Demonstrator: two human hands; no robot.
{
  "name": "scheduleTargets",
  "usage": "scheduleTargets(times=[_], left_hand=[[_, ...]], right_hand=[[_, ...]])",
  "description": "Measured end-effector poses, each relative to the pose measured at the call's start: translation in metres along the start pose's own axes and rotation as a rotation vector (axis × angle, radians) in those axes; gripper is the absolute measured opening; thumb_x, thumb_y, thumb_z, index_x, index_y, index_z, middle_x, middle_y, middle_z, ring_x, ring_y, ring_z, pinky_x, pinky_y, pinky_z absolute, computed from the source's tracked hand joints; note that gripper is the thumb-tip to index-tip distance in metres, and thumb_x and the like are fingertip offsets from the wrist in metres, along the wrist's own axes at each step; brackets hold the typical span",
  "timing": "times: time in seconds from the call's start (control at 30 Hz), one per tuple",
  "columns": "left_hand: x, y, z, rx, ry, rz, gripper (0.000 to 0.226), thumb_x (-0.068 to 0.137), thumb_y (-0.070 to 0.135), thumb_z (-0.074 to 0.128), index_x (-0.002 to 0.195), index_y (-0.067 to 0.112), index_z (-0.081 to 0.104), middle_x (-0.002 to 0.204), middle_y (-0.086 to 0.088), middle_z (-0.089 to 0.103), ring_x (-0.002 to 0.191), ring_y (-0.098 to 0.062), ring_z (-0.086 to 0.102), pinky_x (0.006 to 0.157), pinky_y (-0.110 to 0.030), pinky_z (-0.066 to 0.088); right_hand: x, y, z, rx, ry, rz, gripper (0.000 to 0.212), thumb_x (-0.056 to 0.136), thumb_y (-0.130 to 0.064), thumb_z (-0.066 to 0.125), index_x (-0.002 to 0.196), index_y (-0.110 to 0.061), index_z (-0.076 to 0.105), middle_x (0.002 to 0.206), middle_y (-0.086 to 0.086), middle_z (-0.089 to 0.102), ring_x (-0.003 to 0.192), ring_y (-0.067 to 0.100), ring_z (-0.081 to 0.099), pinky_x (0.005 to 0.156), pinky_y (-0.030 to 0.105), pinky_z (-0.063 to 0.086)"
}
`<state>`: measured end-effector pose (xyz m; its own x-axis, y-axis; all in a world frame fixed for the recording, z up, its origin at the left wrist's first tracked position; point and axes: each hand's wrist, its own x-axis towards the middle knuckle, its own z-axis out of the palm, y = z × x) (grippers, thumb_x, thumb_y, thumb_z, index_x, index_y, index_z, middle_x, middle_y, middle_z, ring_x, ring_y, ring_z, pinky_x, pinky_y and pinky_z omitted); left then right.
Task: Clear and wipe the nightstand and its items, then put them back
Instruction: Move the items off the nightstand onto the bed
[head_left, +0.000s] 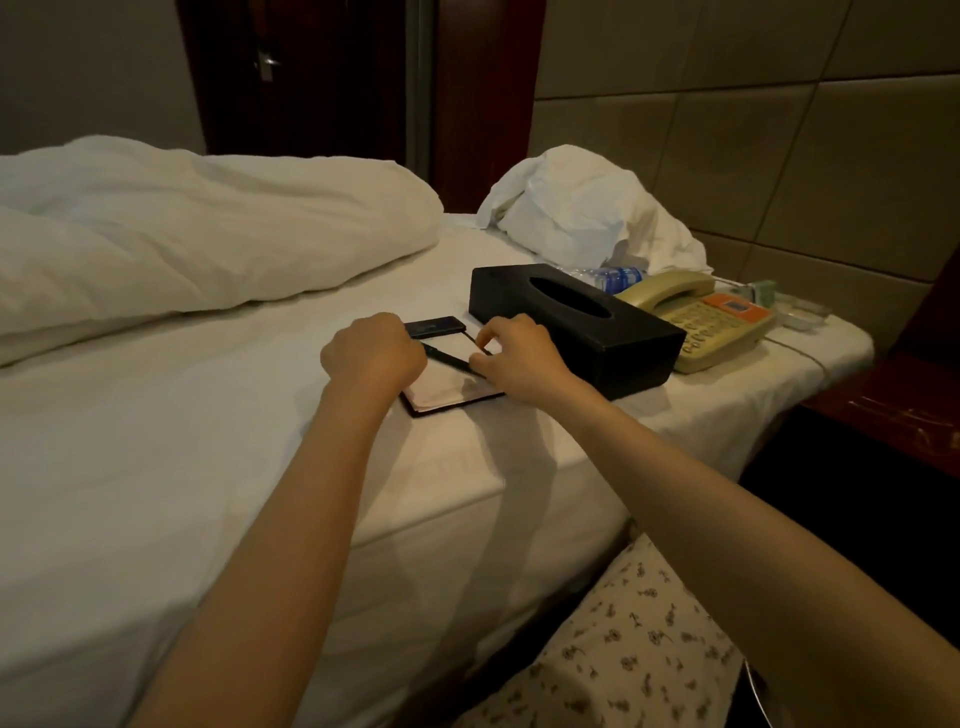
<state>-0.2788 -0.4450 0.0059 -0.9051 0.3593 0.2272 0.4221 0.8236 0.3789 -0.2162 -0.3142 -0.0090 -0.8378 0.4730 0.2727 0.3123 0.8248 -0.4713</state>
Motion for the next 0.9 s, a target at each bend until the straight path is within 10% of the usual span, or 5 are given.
scheduleTargets(times=[0.2,0.37,0.9], left_hand=[[0.008,0.039,-0.009,-0.456,-0.052,0.186,0.024,0.094,0.026,0.040,0.108,0.020,0.060,0.104,-0.002,0.064,0.096,-0.022,0.060,0.084,-0.037,0.051],[-0.005,0.096,-0.012,-0.857,-0.266,0.299,0.023,0.098,0.015,0.036,0.105,0.017,0.057,0.090,0.000,0.058,0.070,-0.010,0.051,0.063,-0.024,0.045],[-0.060,0.248,0.051,-0.912,-0.676,0.521,0.023,0.094,0.007,0.037,0.094,0.018,0.057,0.078,0.005,0.055,0.065,-0.011,0.050,0.059,-0.024,0.042]], right_hand=[[-0.001,0.008,-0.064,0.221,0.170,0.037,0.021,0.092,-0.012,0.052,0.108,-0.011,0.064,0.098,0.001,0.059,0.087,0.010,0.053,0.072,0.020,0.041],[-0.006,0.049,-0.095,0.210,0.303,0.163,0.020,0.088,-0.008,0.052,0.098,-0.011,0.069,0.088,-0.001,0.058,0.085,0.014,0.054,0.062,0.020,0.037],[-0.093,0.178,-0.176,0.190,0.595,0.597,0.020,0.088,-0.009,0.053,0.096,-0.012,0.071,0.090,0.001,0.061,0.087,0.013,0.055,0.069,0.022,0.044]])
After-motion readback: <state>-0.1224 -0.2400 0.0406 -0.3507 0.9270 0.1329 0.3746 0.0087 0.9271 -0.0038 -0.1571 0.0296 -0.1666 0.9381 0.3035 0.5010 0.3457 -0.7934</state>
